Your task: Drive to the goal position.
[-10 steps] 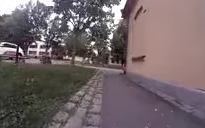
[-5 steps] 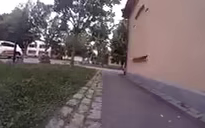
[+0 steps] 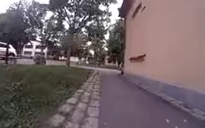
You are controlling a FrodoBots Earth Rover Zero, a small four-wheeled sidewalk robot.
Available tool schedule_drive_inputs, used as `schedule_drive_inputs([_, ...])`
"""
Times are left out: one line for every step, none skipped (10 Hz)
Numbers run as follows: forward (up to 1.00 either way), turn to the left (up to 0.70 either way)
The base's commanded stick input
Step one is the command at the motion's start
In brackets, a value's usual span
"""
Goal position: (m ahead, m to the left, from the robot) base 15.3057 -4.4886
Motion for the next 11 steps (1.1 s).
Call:
schedule_drive_inputs([0.45, 0.00])
schedule_drive_inputs([0.45, 0.00])
schedule_drive_inputs([0.45, 0.00])
schedule_drive_inputs([0.45, 0.00])
schedule_drive_inputs([0.45, 0.00])
schedule_drive_inputs([0.45, 0.00])
schedule_drive_inputs([0.45, 0.00])
schedule_drive_inputs([0.45, 0.00])
schedule_drive_inputs([0.45, 0.00])
schedule_drive_inputs([0.45, 0.00])
schedule_drive_inputs([0.45, 0.00])
